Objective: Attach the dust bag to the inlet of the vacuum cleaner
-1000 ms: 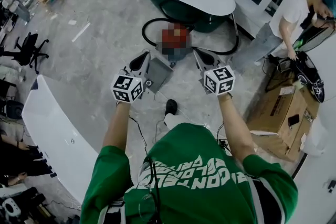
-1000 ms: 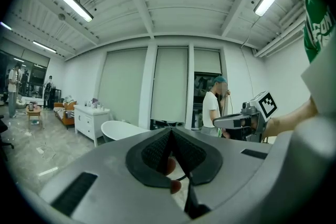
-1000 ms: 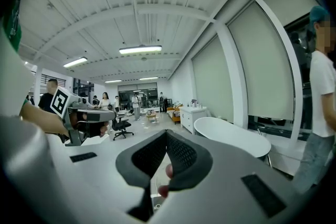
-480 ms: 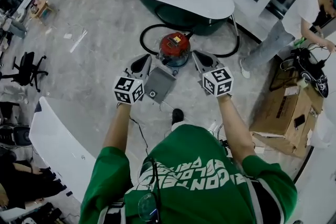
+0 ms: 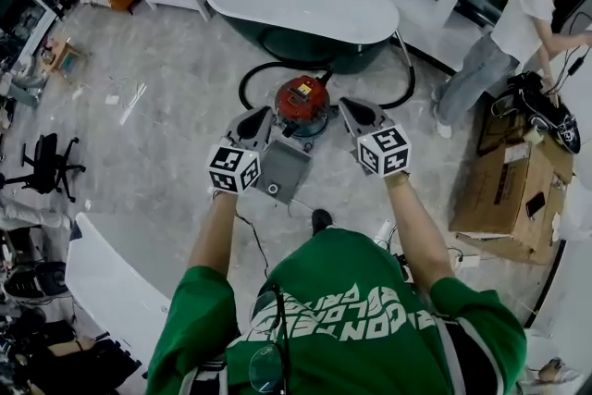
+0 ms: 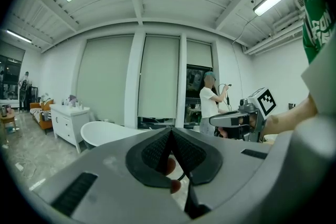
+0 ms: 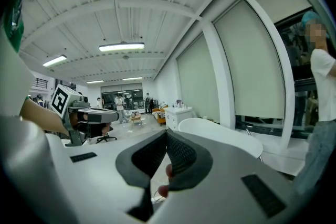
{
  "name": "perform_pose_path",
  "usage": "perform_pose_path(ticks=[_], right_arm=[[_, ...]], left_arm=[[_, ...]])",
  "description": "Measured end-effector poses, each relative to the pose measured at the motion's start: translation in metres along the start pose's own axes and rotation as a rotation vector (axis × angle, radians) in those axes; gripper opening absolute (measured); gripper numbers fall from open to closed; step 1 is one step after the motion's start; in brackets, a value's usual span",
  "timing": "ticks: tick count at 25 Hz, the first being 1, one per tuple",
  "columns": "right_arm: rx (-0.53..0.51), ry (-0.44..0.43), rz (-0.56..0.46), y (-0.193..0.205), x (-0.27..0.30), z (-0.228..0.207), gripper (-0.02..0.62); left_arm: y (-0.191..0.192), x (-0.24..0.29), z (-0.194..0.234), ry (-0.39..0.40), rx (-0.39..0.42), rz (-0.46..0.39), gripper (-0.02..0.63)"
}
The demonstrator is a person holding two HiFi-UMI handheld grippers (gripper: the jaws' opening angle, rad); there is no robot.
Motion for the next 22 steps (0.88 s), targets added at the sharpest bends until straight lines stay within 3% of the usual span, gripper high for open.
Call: perform_pose_path(ticks=[12,22], right_arm=[[-0.016,0.031,0.047,0.003,-0.003,0.009,0.008],[0.003,0.106,0.062,-0.004,0.017,0.054,0.008]], left_arm=[[0.005,0.010,-0.003,0.060,-0.021,-0.015,-0.003],[0.011,-0.013,0.038,0.144,-0.019,-0.017,-0.003]])
Point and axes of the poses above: the fingertips, and each gripper's own axes: x forward along the fingers, z to its left, y out of its underside, the point moved 3 cm from there along -x, backward along the fingers, and after that the axes turned 7 degrees about z, right-handed, at the moved point
